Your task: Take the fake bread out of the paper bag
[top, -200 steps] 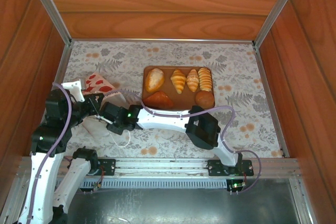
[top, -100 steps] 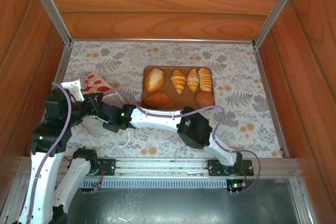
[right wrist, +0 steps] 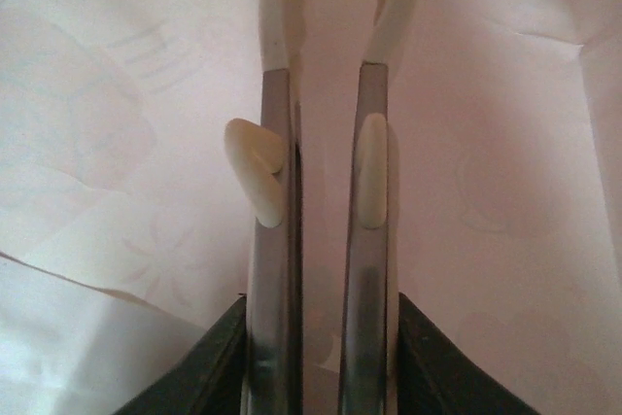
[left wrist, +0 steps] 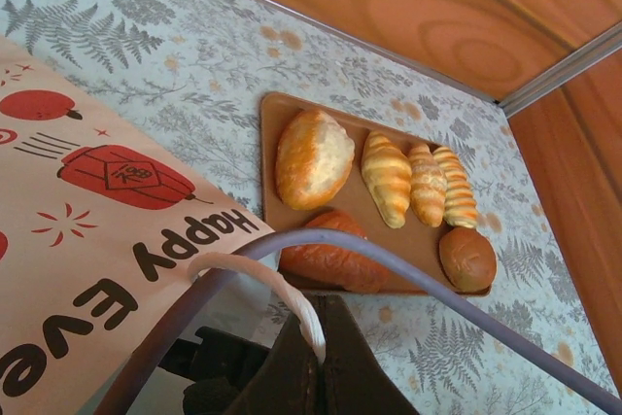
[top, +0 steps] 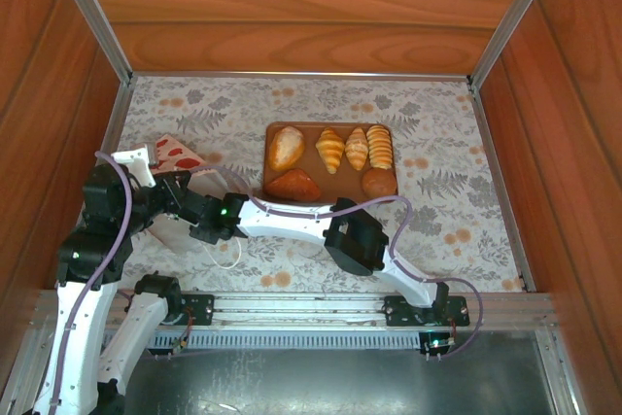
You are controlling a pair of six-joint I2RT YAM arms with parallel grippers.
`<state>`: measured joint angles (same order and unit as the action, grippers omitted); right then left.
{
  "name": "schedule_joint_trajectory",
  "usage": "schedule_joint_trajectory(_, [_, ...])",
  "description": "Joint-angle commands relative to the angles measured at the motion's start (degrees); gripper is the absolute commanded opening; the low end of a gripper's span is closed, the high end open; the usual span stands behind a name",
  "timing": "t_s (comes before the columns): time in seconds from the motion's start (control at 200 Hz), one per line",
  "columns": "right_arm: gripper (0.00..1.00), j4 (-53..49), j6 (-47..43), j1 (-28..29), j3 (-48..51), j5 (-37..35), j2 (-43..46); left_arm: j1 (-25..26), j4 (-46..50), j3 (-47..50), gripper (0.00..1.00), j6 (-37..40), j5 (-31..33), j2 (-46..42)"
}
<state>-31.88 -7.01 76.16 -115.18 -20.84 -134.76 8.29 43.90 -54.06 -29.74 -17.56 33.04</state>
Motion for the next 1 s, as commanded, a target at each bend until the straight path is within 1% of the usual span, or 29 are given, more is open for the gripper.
schedule_joint_trajectory(0.0, [0.32,1.2,-0.4,0.6,-2.4,-0.5,-0.8,0.3,0.6,-1.2,0.0,-0.6,-1.3,-0.2])
schedule_joint_trajectory(0.28, [0.26,-0.3,-0.3,0.6,-2.4,0.0,-0.5,0.3,0.6,-1.1,0.0,-0.1,-0.7,-0.5])
schedule_joint_trajectory(0.34, [0.3,-0.6,-0.5,0.6,-2.3,0.1,-0.3,0.3,0.6,-0.9,0.0,0.4,-0.7,-0.8])
schedule_joint_trajectory(0.4, [0.37,0.1,-1.5,0.6,-1.7,1.3,-0.1,0.4,0.6,-0.5,0.0,0.5,-0.6,-1.3])
schedule_joint_trajectory(0.51, [0.42,1.5,-2.9,0.6,-1.5,1.1,-0.8,0.4,0.5,-0.8,0.0,0.9,-2.4,-0.9])
schedule_joint_trajectory(0.635, [0.41,1.2,-3.7,0.6,-3.1,0.7,-2.2,0.3,0.3,-2.2,0.0,0.7,-4.3,0.3])
schedule_joint_trajectory(0.705, [0.41,1.2,-3.1,0.5,-3.2,2.1,-2.1,0.3,0.1,-3.0,0.0,0.3,-4.5,0.8])
schedule_joint_trajectory(0.865, [0.43,2.7,-0.4,0.2,-2.0,7.6,-0.7,0.3,0.2,-3.5,0.0,0.2,-4.4,1.0])
schedule_joint_trajectory(0.935, [0.45,1.0,1.8,-0.2,-3.2,10.1,-1.0,0.3,0.1,-3.1,0.0,0.2,-4.3,0.7])
schedule_joint_trajectory(1.0, [0.46,0.1,1.9,-0.4,-4.3,11.7,-1.5,0.4,0.1,-2.6,0.0,0.0,-4.4,0.5])
